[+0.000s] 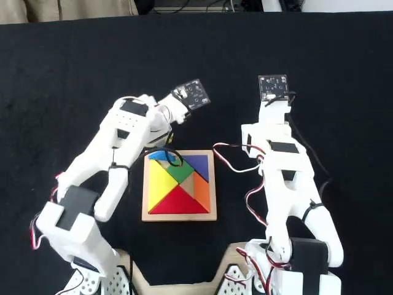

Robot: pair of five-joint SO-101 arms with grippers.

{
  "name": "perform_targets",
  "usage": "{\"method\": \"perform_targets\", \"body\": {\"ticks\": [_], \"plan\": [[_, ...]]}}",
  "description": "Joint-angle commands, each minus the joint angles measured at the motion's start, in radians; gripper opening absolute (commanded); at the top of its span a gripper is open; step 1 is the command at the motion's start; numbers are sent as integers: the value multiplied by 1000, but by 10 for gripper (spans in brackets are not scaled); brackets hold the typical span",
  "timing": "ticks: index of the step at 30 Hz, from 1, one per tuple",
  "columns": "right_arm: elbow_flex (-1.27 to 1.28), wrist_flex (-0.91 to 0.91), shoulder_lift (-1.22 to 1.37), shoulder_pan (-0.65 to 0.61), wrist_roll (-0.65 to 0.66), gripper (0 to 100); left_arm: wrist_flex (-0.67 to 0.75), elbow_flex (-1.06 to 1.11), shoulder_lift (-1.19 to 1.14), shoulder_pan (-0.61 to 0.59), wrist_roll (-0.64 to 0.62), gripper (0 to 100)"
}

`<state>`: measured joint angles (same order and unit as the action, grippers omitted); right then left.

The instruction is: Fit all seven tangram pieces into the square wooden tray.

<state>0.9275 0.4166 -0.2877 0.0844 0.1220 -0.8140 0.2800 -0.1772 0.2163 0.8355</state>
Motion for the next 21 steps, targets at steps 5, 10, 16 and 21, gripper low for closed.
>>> {"method": "perform_targets", "body": {"ticks": [5,10,16,21], "plan": [[-31,-20,-2,15,11,92,-100,-33,43,-7,25,209],[-31,-20,-2,15,11,92,-163,-33,71,-4,44,209],[-31,-20,-2,15,11,92,-224,-7,89,15,44,209],[-31,-20,-2,15,11,92,-196,71,186,10,43,209]]}}
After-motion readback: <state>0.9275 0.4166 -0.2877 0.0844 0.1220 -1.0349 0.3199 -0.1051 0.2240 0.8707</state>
